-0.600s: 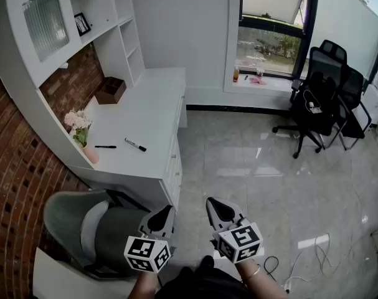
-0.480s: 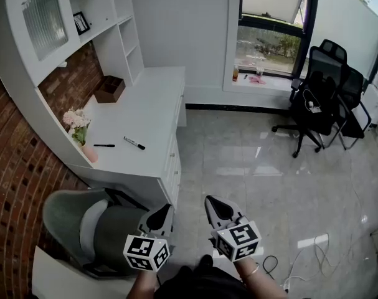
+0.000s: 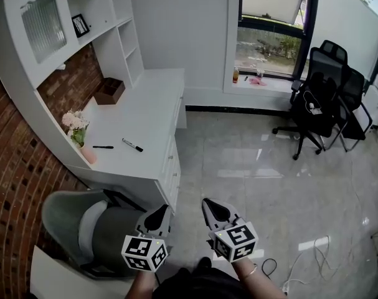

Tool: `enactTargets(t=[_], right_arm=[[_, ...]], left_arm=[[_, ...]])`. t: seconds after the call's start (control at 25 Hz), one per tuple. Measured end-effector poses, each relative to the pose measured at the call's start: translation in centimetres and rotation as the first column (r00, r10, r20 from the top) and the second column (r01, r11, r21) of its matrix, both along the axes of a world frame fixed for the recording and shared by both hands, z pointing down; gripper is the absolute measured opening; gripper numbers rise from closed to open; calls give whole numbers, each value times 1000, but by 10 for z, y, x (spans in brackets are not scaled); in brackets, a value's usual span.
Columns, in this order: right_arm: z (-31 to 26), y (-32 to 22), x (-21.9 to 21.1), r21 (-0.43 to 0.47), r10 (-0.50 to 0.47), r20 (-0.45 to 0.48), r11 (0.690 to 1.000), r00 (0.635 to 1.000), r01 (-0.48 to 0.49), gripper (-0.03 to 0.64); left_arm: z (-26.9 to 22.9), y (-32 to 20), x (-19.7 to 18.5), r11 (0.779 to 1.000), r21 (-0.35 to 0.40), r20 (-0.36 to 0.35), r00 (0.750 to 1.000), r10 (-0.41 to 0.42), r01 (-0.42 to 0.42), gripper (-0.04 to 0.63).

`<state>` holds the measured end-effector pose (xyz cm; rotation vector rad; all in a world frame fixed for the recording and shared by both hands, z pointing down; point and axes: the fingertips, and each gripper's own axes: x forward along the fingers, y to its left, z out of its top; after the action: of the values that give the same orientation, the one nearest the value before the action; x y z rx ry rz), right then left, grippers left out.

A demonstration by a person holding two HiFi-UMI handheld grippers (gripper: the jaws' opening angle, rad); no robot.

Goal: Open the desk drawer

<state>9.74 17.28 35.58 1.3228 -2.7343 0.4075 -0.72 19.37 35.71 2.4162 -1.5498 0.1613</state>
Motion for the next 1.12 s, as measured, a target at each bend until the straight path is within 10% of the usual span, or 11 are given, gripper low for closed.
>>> enactTargets(t=[1.12], right_arm=[[58, -151, -61, -70, -151, -117, 987, 982, 144, 6]], left_arm=[[25, -128, -57, 996, -53, 13, 998, -68, 69, 18]])
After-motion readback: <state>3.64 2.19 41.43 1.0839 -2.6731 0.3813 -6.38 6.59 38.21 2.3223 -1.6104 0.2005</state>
